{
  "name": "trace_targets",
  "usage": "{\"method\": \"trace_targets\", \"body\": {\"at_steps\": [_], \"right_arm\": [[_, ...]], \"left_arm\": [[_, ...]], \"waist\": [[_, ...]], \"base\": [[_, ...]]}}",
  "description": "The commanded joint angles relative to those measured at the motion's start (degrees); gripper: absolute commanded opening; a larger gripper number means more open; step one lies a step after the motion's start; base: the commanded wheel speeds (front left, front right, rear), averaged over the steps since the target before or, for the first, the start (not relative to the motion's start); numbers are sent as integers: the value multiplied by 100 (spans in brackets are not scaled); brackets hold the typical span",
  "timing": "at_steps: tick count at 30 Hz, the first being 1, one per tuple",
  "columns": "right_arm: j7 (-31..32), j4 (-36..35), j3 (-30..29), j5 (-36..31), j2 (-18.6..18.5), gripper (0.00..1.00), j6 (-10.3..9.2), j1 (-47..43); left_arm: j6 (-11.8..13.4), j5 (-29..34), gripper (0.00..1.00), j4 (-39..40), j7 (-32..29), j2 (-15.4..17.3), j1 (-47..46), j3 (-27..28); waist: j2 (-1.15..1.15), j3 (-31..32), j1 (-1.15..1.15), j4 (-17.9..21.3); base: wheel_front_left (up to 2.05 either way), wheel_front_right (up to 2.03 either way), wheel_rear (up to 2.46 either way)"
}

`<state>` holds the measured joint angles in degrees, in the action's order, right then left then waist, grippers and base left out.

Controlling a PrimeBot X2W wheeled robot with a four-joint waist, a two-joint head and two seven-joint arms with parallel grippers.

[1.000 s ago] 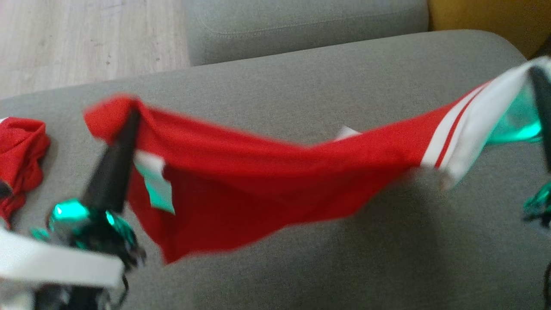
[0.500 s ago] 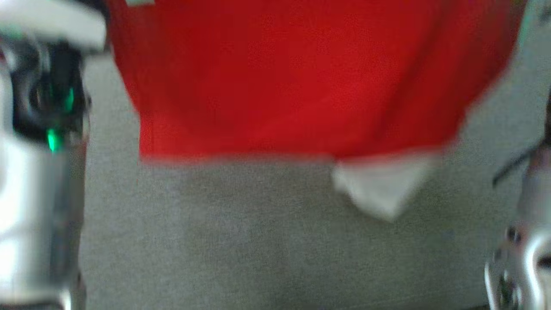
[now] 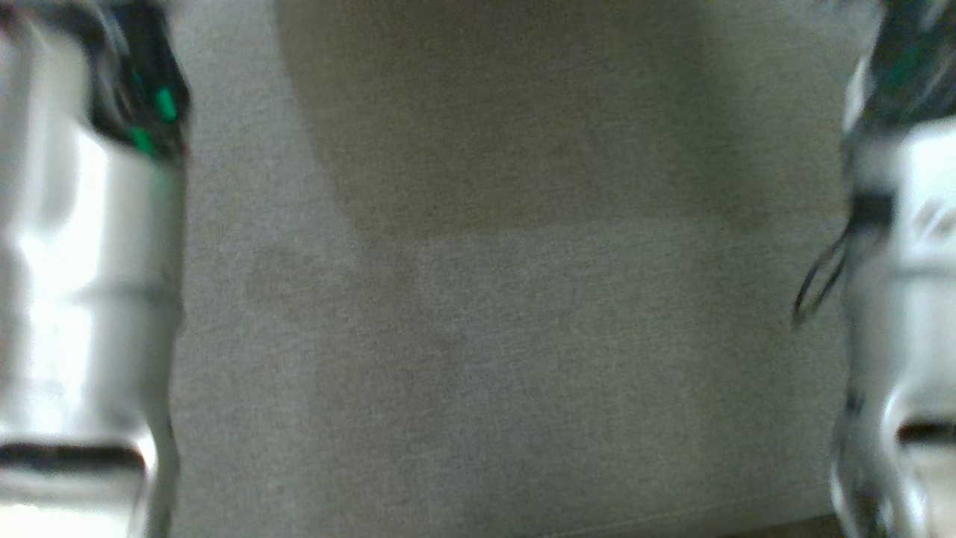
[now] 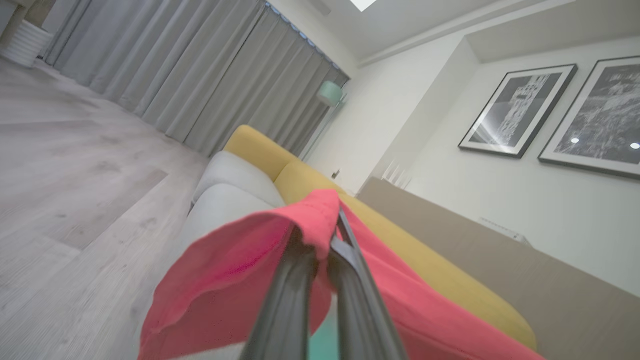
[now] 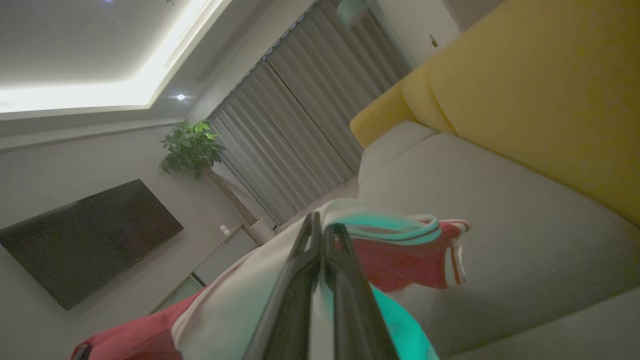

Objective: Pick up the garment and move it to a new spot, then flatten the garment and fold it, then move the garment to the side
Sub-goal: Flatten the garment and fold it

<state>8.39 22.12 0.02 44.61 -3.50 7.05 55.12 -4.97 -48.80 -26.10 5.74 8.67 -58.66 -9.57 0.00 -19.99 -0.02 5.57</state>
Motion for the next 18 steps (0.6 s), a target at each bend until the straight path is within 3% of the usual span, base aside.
{"method": "trace_targets", "body": {"at_steps": [1,11,18], "right_arm": [[-38,-240,148,1,62,0,44,-388],[-1,-1092,19,-458,62,0,44,-3496],[211,-1808,-71,-1087,22,0,44,-4987]], "left_arm": [[-66,55,0,138,124,209,286,42],[-204,-347,0,480,647,-75,3546,-173],[-219,-442,0,1127,786,-175,4889,-264]], "waist": [[0,118,2,47],[0,405,2,-66],[0,722,2,-235]], "base": [[0,0,0],[0,0,0],[0,0,0]]}}
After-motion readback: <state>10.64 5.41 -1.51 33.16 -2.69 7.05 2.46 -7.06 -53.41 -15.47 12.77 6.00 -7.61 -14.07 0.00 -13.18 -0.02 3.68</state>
